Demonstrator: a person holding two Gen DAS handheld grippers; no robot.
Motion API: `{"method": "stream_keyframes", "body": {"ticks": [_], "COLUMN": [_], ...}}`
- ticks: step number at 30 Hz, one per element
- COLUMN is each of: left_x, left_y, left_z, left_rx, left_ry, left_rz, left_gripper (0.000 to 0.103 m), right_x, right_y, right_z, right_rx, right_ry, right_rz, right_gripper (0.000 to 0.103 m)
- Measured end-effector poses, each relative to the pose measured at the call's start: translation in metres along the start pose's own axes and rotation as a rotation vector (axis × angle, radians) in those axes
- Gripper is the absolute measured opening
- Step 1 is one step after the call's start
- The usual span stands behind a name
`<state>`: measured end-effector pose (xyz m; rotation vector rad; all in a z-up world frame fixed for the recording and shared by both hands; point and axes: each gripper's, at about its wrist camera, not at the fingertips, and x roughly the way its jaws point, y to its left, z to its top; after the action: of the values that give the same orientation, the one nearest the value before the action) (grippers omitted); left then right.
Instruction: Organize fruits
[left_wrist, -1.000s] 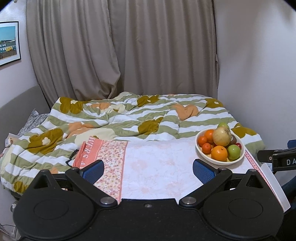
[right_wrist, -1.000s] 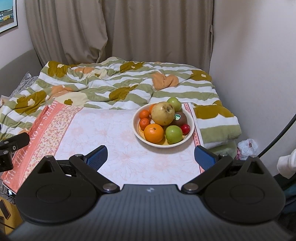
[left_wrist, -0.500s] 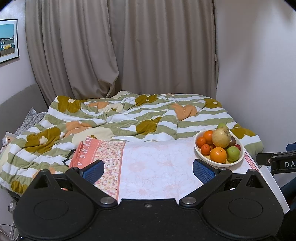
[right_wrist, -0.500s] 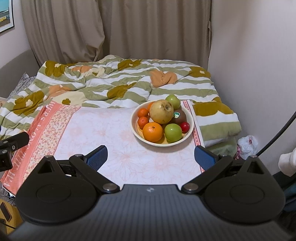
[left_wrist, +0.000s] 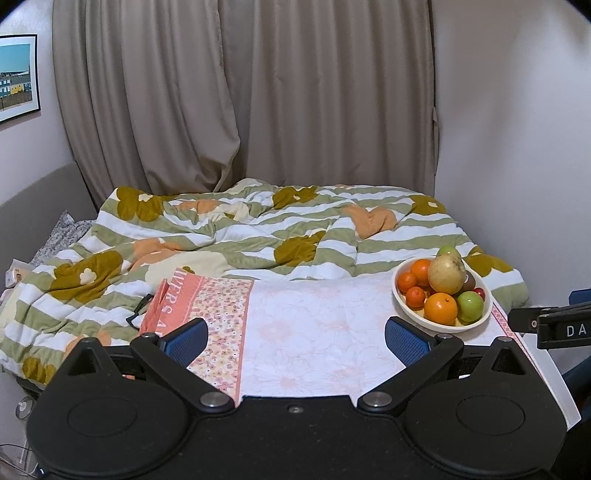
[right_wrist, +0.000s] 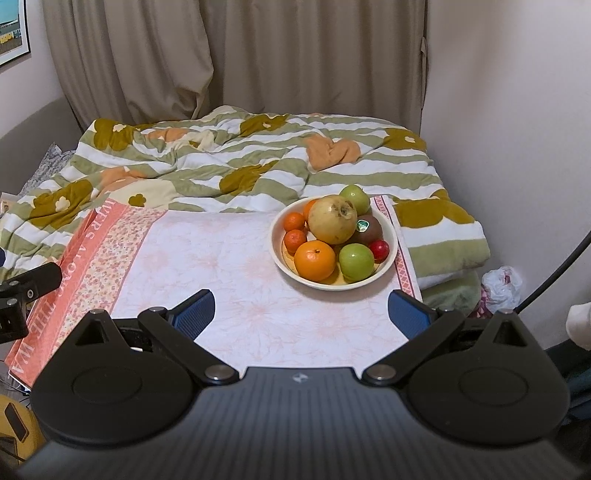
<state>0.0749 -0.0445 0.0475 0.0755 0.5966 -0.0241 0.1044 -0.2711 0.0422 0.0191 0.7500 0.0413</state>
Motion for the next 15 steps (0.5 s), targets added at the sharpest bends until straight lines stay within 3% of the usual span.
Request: {"method": "stream_keyframes", "body": {"ticks": [10,15], "left_x": [0.0007,-0.0028], "left_y": [0.0069,0.0055], "left_z": [-0.0010,-0.0019], "left_rx": [-0.028,-0.011], "left_ry": [-0.002,-0.016], "left_rz": [-0.015,0.016], "left_gripper": [0.103,0.103], "right_x": [-0.0005,-0.0008], "right_y": [0.0009,0.0032], "right_z": [0.0004,0.0011], "right_rx": [0.001,0.003], "right_ry": [0.000,-0.004], "right_rz": [-0.002,-0.003], "right_gripper": [0.103,0.103]}}
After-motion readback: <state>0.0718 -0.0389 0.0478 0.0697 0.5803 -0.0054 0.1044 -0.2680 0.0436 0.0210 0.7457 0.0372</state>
